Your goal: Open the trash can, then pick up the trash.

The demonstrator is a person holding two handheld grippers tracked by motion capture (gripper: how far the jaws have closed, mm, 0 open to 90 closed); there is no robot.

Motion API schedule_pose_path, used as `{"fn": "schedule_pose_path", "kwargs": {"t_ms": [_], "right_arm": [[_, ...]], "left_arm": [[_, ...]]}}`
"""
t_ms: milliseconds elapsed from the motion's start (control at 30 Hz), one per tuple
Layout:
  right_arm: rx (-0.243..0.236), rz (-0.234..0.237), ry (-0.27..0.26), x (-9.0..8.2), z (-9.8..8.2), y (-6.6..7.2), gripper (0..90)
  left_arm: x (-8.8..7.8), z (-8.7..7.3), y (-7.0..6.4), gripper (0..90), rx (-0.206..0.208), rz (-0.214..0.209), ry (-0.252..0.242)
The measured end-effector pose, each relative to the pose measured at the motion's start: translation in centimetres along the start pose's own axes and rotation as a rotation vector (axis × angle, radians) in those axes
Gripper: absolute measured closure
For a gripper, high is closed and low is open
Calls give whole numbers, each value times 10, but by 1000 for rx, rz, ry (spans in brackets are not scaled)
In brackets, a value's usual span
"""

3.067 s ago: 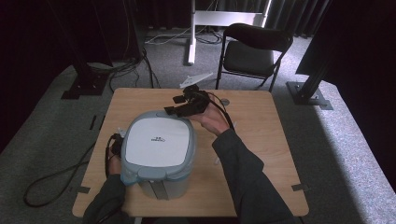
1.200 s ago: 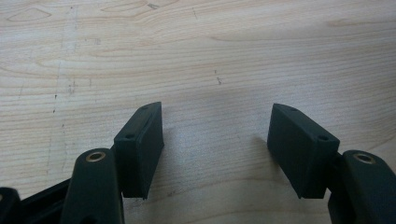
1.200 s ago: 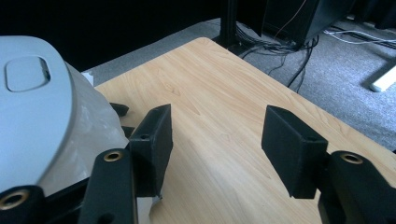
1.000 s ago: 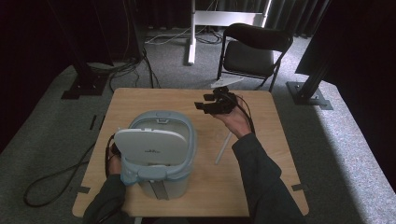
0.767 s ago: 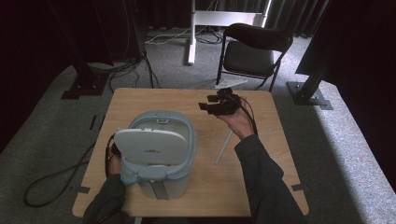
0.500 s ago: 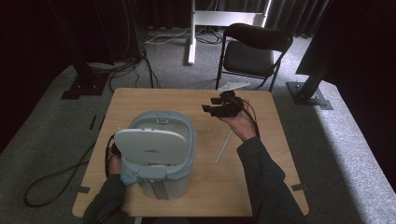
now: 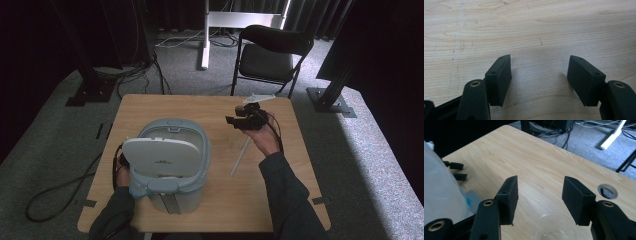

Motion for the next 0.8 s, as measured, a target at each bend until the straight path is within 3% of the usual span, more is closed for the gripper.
{"fn": "schedule_pose_path", "kwargs": {"t_ms": [467, 800], "right_arm": [[51, -112, 47, -4, -34, -21, 454], [104, -150, 85, 0, -57, -29, 452]], "left_arm": [[0, 0, 0, 362, -3, 2, 2], [0, 0, 0, 362, -3, 2, 1]]}}
Point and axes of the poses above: each handheld gripper's, and its own axes: x roughly forward along the jaws, z roughly out of its top, y roughly to its left, the point moved 1 cm from there along x, roughly forward along the jaws, and after that the axes turned 2 degrees about -x, right-handed, at the moved point
